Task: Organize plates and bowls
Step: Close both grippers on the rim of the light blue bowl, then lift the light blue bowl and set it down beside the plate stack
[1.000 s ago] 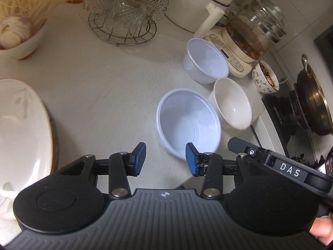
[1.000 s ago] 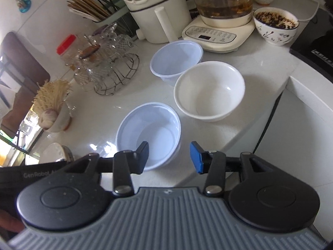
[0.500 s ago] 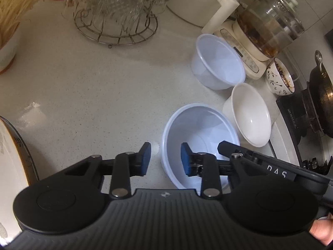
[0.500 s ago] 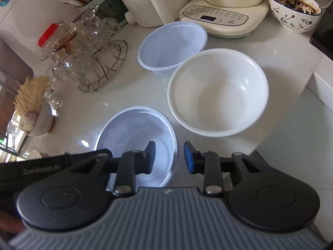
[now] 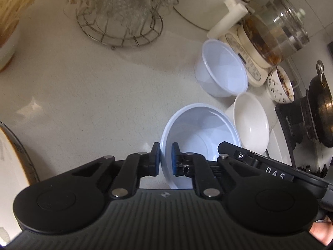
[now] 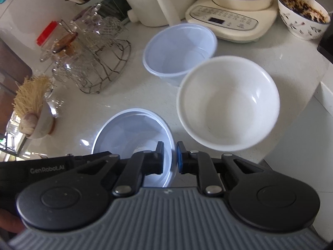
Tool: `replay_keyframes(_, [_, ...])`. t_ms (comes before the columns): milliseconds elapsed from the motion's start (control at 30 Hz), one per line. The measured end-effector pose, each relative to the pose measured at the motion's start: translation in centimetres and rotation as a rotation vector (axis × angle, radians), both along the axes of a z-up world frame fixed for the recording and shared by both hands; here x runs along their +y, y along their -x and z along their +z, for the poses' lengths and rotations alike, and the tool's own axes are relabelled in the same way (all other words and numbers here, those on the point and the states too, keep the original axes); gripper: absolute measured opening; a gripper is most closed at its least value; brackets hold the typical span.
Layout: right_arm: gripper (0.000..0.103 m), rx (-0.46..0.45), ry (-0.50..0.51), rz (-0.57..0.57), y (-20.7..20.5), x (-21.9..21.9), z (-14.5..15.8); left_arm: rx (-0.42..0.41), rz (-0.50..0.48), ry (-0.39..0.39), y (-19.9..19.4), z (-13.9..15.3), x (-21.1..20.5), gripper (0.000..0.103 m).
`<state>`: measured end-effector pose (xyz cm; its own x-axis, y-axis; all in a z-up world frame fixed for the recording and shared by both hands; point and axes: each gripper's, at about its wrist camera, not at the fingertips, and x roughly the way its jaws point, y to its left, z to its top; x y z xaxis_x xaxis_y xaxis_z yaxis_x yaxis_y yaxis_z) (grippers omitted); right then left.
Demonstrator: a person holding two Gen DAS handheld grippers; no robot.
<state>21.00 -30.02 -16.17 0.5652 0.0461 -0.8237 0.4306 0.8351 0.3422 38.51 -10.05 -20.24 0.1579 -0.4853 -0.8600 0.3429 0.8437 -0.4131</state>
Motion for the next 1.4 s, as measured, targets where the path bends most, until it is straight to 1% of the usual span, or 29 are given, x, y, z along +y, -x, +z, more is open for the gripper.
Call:
replay_keyframes(100, [0.015,-0.019,-0.009,0.033,-1.1,0.3,0.6,-0.014,0.033,0.001,-0.3,0.9,0.9,0.013])
replay_keyframes(267, [0.015,-0.057,-0.015,0.121,-3.4,1.5,1.2,-0.042,0.107,-0.002,-0.9,2.0,3.1,0.013])
replay_keyframes(533, [0.015,-0.06,-0.011,0.277,-6.7,3.6,-0.2,-0.058,0.251,-0.032,-1.6,1.2,5.7,0.013])
replay_keyframes(600, [0.015,-0.053,-0.016,0.299,-7.2,3.9,-0.6,-0.05,0.276,-0.047,-1.8,0.8,6.2,0.013])
replay_keyframes(733, [0.016,-0.032,0.001,0.334,-7.9,4.7,-1.2,-0.06,0.297,-0.061,-1.7,0.7,6.5,0.013])
replay_keyframes(967, [0.016,-0.001,-0.022,0.367,-8.3,4.9,-2.2,-0.049,0.325,-0.07,-1.6,-0.1,6.9,0.014])
replay_keyframes(1033, [0.017,-0.001,-0.026,0.372,-8.3,4.8,-2.3,-0.05,0.329,-0.066,-1.6,-0.1,6.9,0.014])
replay_keyframes(1200, [0.018,-0.014,-0.047,0.344,-8.2,4.4,-2.0,-0.049,0.353,-0.055,-1.7,0.2,7.1,0.014])
replay_keyframes(1267, [0.018,-0.026,-0.035,0.338,-8.1,4.4,-1.6,-0.053,0.36,-0.056,-1.6,0.6,7.4,0.016])
replay_keyframes(1333, [0.018,-0.035,-0.019,0.339,-7.9,4.4,-1.1,-0.063,0.36,-0.06,-1.5,1.2,7.5,0.021])
replay_keyframes(1400, [0.018,-0.044,0.011,0.337,-7.8,4.4,-0.5,-0.078,0.359,-0.065,-1.2,2.0,7.6,0.022])
